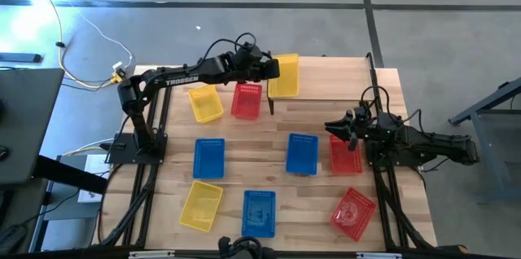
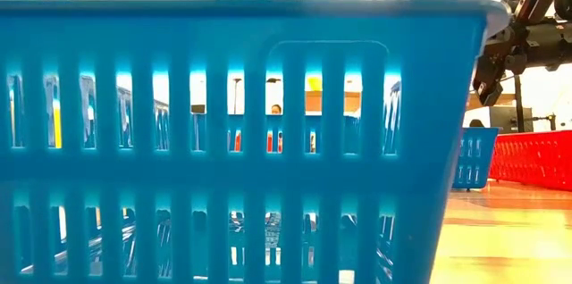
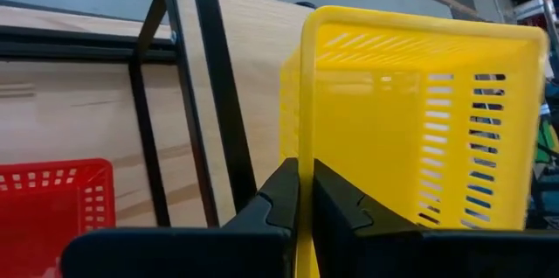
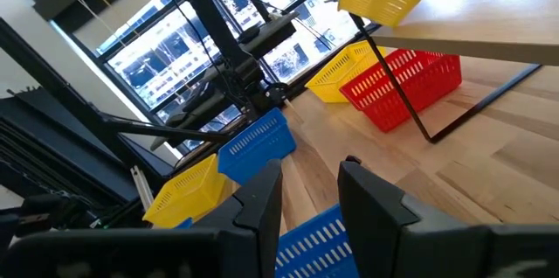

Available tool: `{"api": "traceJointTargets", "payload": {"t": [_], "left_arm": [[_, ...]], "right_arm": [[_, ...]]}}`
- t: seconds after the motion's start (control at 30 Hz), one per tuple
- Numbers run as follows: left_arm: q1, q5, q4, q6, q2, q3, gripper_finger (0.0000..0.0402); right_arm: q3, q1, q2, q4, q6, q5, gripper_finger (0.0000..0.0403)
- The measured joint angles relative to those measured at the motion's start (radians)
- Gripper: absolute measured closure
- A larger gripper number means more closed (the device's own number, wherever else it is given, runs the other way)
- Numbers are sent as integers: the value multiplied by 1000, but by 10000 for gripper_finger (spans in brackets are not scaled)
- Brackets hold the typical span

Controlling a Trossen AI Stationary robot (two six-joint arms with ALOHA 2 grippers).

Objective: Stack baskets on shelf by color
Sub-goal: Put the middle yellow bin on the shelf

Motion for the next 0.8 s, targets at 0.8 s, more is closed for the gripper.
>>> {"api": "traceJointTargets", "payload": {"t": [0.8], "left_arm": [[0, 6, 35, 6, 0, 0, 348]], "right_arm": [[0, 0, 0, 0, 44, -13, 302]]}}
